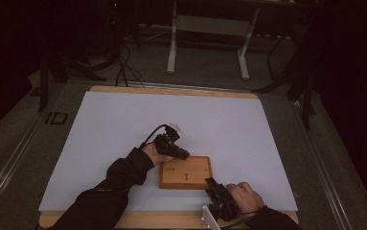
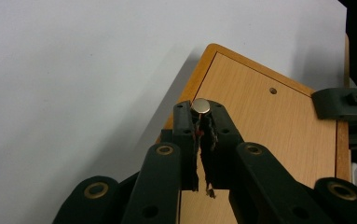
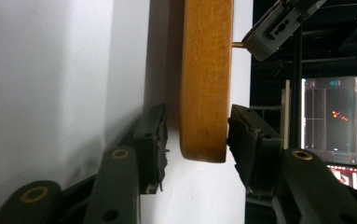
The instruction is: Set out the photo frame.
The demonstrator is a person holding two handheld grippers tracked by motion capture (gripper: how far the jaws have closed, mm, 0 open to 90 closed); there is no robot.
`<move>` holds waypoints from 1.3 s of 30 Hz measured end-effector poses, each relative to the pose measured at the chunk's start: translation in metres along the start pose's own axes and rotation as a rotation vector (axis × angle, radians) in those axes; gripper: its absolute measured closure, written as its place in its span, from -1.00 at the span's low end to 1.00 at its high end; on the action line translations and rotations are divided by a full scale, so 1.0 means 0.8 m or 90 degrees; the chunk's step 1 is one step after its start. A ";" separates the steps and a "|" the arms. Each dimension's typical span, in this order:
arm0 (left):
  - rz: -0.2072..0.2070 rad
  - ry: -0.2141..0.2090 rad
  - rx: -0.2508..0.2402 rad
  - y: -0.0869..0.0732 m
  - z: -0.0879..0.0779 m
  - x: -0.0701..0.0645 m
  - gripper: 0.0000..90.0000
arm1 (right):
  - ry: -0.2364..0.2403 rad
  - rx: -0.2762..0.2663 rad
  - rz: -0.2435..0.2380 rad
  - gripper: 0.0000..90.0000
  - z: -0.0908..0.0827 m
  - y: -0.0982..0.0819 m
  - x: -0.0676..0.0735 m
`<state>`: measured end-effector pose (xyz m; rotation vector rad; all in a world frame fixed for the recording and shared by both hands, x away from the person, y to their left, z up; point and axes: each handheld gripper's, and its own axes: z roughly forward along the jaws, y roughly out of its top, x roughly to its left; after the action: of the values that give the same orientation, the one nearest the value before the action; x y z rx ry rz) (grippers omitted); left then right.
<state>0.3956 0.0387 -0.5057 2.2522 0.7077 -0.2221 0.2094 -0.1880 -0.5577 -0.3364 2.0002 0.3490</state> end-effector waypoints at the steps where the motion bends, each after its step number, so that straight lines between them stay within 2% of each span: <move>1: -0.001 0.000 0.000 0.000 0.000 0.000 0.89 | -0.008 0.003 -0.002 0.42 0.000 0.001 0.000; 10: -0.002 -0.002 0.001 0.000 0.000 0.001 0.88 | -0.027 0.003 -0.031 0.48 0.000 0.002 0.003; 14: -0.004 -0.004 0.001 0.001 0.000 0.001 0.87 | -0.025 0.004 -0.041 0.49 0.000 0.002 0.002; 17: 0.006 -0.003 -0.006 0.000 -0.001 -0.001 0.85 | -0.021 0.000 -0.043 0.49 0.000 0.001 0.001; 18: 0.010 -0.009 -0.012 0.000 -0.002 -0.003 0.78 | -0.020 0.000 -0.043 0.49 -0.001 0.001 0.001; 20: 0.016 -0.001 -0.010 0.001 -0.003 -0.006 0.56 | -0.018 -0.001 -0.040 0.49 -0.001 0.000 0.000; 26: 0.033 0.020 -0.017 0.000 -0.010 -0.013 0.25 | -0.004 -0.013 -0.033 0.50 -0.002 -0.002 -0.008; 28: 0.033 0.026 -0.025 -0.002 -0.013 -0.014 0.22 | -0.001 -0.017 -0.034 0.50 -0.002 -0.003 -0.011; 29: 0.036 0.032 -0.026 -0.003 -0.015 -0.015 0.12 | -0.001 -0.019 -0.032 0.51 -0.002 -0.004 -0.012; 33: 0.051 0.046 -0.045 -0.010 -0.022 -0.017 0.04 | 0.005 -0.027 -0.028 0.51 -0.003 -0.006 -0.016; 35: 0.060 0.062 -0.054 -0.013 -0.026 -0.020 0.04 | 0.009 -0.031 -0.023 0.52 -0.004 -0.008 -0.020; 39: 0.061 0.061 -0.055 -0.016 -0.035 -0.024 0.04 | 0.026 -0.047 -0.006 0.53 -0.005 -0.012 -0.030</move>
<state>0.3709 0.0577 -0.4874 2.2185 0.6448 -0.0359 0.2205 -0.1966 -0.5355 -0.4021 2.0289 0.4136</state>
